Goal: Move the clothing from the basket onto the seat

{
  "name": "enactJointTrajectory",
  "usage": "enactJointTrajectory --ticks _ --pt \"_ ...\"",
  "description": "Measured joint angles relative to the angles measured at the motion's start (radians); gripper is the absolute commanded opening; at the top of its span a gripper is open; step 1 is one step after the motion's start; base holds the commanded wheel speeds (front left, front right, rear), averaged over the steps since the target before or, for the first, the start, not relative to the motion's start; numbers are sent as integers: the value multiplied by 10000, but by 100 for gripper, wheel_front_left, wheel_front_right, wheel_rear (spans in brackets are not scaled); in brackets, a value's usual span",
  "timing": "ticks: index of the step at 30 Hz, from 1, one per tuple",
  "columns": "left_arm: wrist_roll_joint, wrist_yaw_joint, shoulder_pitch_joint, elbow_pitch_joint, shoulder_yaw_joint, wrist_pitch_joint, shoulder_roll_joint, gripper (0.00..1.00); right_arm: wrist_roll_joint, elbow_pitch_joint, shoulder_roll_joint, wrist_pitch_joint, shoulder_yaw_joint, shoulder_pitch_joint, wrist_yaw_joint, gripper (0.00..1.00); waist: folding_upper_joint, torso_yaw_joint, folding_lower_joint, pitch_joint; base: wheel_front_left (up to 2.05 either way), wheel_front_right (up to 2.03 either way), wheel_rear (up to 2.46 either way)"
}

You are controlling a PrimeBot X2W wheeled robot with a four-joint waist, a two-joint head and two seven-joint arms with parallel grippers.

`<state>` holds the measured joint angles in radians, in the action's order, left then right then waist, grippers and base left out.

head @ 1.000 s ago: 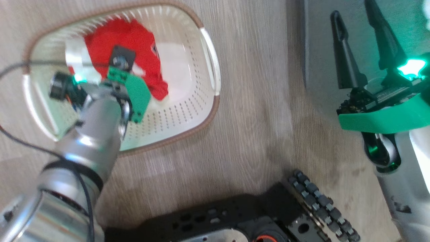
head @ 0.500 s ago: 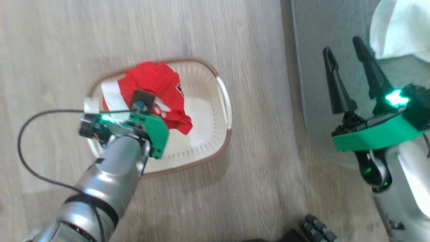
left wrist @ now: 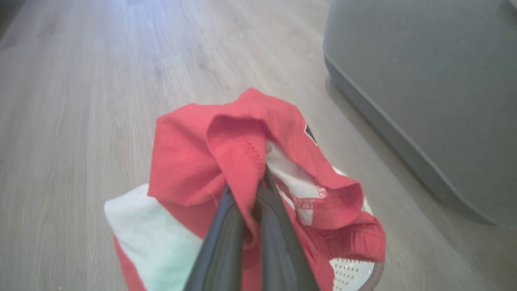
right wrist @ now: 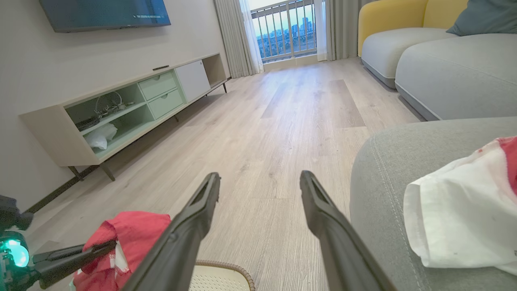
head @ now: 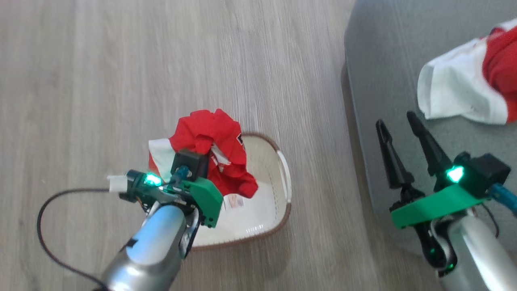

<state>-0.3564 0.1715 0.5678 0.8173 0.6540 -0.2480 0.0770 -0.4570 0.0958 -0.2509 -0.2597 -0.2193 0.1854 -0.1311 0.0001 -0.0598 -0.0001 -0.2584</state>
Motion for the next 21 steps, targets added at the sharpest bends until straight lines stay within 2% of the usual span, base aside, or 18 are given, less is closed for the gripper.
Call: enactJointTrajectory --ticks 11,21 --pt "1327 -58 -2303 -2926 -1496 -2 211 0 186 157 247 0 -92 -838 0 100 0 283 0 1568 0 0 0" --pt "2000 -518 -3704 -5482 -2951 -4 -130 0 257 140 251 2 36 -1406 0 100 0 647 0 2129 0 0 0"
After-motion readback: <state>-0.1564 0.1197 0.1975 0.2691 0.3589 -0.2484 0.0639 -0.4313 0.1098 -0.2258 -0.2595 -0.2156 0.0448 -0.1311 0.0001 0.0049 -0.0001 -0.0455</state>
